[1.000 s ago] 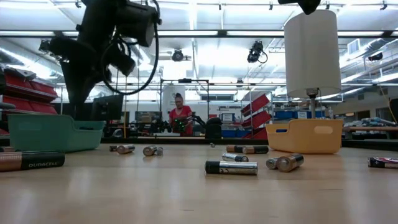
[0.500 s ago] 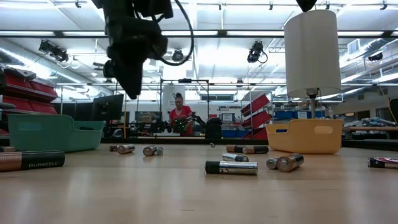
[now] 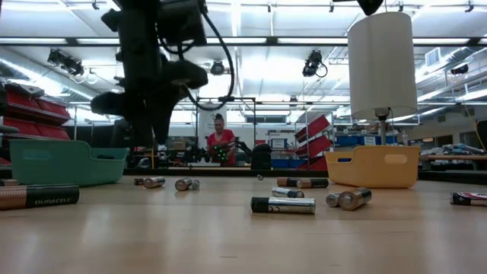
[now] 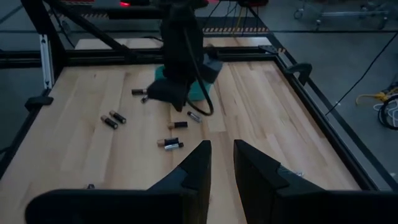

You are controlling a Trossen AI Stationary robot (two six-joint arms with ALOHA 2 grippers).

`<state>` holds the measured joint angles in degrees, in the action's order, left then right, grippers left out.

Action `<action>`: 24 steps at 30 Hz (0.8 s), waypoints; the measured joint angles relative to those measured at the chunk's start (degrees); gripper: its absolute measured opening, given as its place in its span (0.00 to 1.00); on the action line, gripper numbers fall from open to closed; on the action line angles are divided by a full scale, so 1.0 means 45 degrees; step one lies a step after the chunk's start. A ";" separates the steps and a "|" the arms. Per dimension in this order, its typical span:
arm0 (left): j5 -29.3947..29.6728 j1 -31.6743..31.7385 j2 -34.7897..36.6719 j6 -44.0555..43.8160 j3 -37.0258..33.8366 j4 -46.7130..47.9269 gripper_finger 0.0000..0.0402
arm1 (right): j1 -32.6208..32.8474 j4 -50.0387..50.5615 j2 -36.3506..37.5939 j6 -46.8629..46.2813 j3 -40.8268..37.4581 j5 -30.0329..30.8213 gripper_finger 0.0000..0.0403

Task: Sort batteries
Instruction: Put the black battery into the green bin

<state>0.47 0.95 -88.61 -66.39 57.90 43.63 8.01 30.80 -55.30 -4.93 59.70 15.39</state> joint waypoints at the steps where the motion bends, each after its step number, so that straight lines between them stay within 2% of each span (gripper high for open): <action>1: 0.0003 0.0001 -0.0122 -0.0053 -0.0013 0.0028 0.30 | 0.0000 -0.0011 -0.0016 0.0036 0.0000 0.0002 0.19; 10: -0.0062 -0.0005 -0.1820 -0.0009 0.0599 -0.0101 0.30 | 0.0000 -0.0072 -0.0051 0.0008 0.0000 -0.0003 0.19; 24: -0.0213 -0.0032 -0.3058 -0.0043 0.0664 -0.0152 0.30 | 0.0000 -0.0077 -0.0046 0.0020 0.0000 -0.0003 0.19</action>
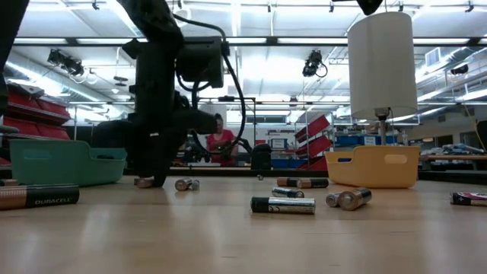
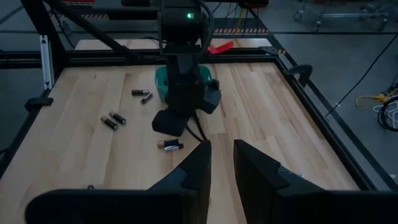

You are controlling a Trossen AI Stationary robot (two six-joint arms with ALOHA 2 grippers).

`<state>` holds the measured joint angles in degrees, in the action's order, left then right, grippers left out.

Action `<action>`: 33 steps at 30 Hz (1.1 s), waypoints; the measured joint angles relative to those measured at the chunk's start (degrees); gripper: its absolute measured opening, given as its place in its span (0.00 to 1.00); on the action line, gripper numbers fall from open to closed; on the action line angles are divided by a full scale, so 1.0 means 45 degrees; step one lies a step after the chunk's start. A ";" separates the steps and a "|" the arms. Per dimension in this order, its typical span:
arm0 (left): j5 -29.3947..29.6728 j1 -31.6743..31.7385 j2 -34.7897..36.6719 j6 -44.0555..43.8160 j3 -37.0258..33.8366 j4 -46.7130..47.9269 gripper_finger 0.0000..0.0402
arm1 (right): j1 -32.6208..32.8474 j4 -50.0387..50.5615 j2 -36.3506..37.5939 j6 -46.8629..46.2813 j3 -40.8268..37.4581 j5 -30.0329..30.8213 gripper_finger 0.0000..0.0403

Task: Sort batteries
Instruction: Put the black battery into the green bin

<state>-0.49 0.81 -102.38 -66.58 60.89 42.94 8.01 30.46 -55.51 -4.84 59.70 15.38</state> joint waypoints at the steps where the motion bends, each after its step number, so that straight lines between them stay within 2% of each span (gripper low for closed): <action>1: -0.0037 -0.0012 -0.0085 0.0082 0.0016 -0.0017 0.30 | -0.0004 0.0000 0.0000 0.0000 0.0000 0.0000 0.19; 7: -0.0119 -0.0031 -0.0343 0.0872 0.0062 0.0004 0.28 | 0.0000 0.0005 0.0000 0.0010 0.0000 -0.0001 0.19; 12: -0.0148 -0.0036 -0.0358 0.1762 0.0047 -0.0025 0.12 | -0.0001 0.0010 0.0000 0.0010 0.0000 -0.0005 0.19; 18: -0.0117 -0.0036 -0.0197 0.2142 0.0031 0.0011 0.12 | -0.0001 0.0010 0.0000 0.0007 0.0000 -0.0003 0.19; 22: 0.0405 -0.0015 0.0341 0.2142 -0.0052 0.0268 0.12 | -0.0005 0.0010 0.0000 -0.0015 0.0000 -0.0005 0.19; 29: 0.0686 0.0144 0.1915 0.2383 -0.0049 0.1284 0.12 | -0.0005 0.0014 0.0000 0.0000 0.0000 -0.0005 0.19; 33: 0.1220 0.0158 0.3159 0.2373 -0.0030 0.2931 0.12 | 0.0000 0.0015 0.0000 -0.0010 0.0000 -0.0005 0.19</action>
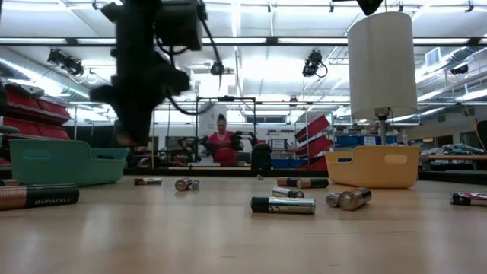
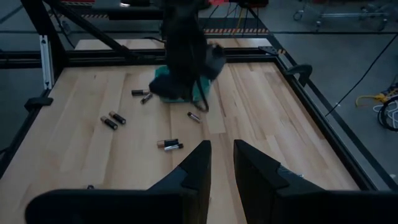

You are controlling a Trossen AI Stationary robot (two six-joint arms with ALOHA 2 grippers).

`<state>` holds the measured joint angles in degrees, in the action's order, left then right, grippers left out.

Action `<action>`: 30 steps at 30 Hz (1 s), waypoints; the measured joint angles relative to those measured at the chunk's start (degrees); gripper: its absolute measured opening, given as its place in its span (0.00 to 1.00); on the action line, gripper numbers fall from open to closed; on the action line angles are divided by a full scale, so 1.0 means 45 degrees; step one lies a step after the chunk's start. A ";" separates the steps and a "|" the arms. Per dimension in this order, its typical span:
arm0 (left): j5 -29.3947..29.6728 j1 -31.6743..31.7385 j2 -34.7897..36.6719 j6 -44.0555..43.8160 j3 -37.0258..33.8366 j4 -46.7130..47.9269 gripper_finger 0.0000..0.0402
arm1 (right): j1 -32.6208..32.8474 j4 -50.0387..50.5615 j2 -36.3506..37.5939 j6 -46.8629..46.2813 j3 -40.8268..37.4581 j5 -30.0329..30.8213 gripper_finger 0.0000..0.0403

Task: Sort batteries
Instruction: Put the black battery into the green bin

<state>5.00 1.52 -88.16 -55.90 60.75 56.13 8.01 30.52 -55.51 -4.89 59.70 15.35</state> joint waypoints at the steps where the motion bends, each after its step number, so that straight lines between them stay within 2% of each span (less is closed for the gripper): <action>1: 0.0098 0.0000 0.0355 -0.0025 -0.0003 0.0406 0.12 | -0.0005 -0.0003 0.0000 -0.0005 0.0000 0.0000 0.19; 7: 0.0270 -0.0005 0.1845 -0.0052 -0.0312 0.3251 0.12 | -0.0005 -0.0005 0.0000 0.0015 0.0000 0.0000 0.19; 11: -0.0319 -0.0005 0.2253 -0.0260 -0.1287 0.2964 0.12 | -0.0002 -0.0034 0.0000 0.0029 0.0000 0.0000 0.19; 14: -0.0905 -0.0005 0.2210 -0.0280 -0.1702 0.2527 0.25 | -0.0001 -0.0034 0.0000 -0.0011 0.0000 0.0000 0.19; 17: -0.0926 -0.0005 0.2214 -0.0290 -0.1675 0.2473 0.41 | -0.0005 -0.0034 0.0000 -0.0133 0.0000 0.0000 0.19; 20: -0.0641 -0.0005 0.2277 -0.0169 -0.1391 0.2588 0.48 | -0.0005 -0.0038 0.0000 -0.0253 0.0000 0.0000 0.19; 24: 0.0042 -0.0009 0.2292 0.0363 -0.0685 0.2574 0.47 | 0.0000 0.0020 0.0000 -0.0310 0.0000 -0.0072 0.19; 30: 0.1817 -0.0117 0.2297 0.1385 0.0798 0.0606 0.39 | -0.0005 0.0865 -0.1083 -0.0276 -0.0016 -0.1944 0.19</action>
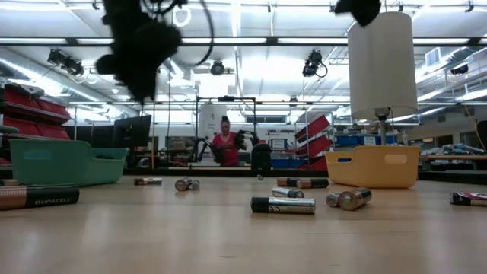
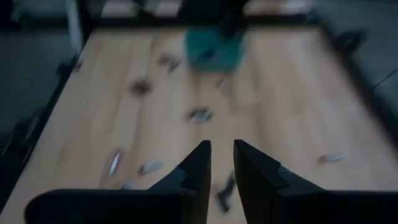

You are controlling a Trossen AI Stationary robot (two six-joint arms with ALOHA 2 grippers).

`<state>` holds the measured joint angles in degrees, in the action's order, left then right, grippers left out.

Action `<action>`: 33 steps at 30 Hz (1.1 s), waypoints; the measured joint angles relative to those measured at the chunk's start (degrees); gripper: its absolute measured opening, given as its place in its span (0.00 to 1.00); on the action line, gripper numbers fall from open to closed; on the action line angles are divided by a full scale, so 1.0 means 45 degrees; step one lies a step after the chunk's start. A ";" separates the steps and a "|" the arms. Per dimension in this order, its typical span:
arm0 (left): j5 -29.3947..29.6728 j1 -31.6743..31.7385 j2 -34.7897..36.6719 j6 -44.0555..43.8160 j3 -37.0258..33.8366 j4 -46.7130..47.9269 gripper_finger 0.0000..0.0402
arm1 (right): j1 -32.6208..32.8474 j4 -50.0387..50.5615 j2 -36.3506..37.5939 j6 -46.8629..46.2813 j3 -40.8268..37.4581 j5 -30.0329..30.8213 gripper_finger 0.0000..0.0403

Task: Sort batteries
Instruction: Put the black battery into the green bin

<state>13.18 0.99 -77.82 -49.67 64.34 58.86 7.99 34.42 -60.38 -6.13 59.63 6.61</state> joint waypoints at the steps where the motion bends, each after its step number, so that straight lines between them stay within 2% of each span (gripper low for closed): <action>1: 0.0105 0.0006 0.0000 0.0074 0.0096 -0.0561 0.38 | 0.0005 0.0004 -0.0343 0.0033 -0.0121 -0.0447 0.20; 6: 0.0275 0.0205 -0.0042 0.0875 0.0116 -0.2275 0.35 | 0.0339 -0.0201 -0.2140 0.0041 -0.1024 -0.3064 0.23; 10: 0.0309 0.0181 -0.0049 0.1438 0.0052 -0.2855 0.35 | 0.0937 -0.0585 -0.3563 0.0435 -0.1276 -0.3545 0.27; 14: 0.0352 -0.0058 -0.0049 0.2147 0.0052 -0.3003 0.35 | 0.1285 -0.2033 -0.5273 -0.0017 -0.1276 -0.4119 0.34; 16: 0.0480 -0.0152 -0.0049 0.2388 0.0052 -0.3071 0.35 | 0.1463 -0.2501 -0.6038 -0.0516 -0.1234 -0.3886 0.37; 19: 0.0542 -0.0255 -0.0049 0.2398 0.0052 -0.3328 0.35 | 0.1640 -0.2353 -0.6711 -0.1115 -0.1020 -0.2220 0.39; 21: 0.0562 -0.0351 -0.0049 0.2457 0.0052 -0.3609 0.35 | 0.1607 -0.2414 -0.6809 -0.1157 -0.0897 -0.1674 0.38; 27: 0.0589 -0.0588 -0.0049 0.2980 0.0047 -0.4425 0.35 | 0.0485 -0.1615 -0.7152 -0.1001 -0.0359 -0.2246 0.34; 33: 0.0906 -0.0840 -0.0049 0.3022 0.0042 -0.4334 0.35 | -0.0972 -0.1106 -0.7871 -0.0723 0.0426 -0.2389 0.34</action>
<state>17.25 -2.78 -78.04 -36.07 64.53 39.35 3.61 29.44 -95.80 -9.38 61.54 -4.14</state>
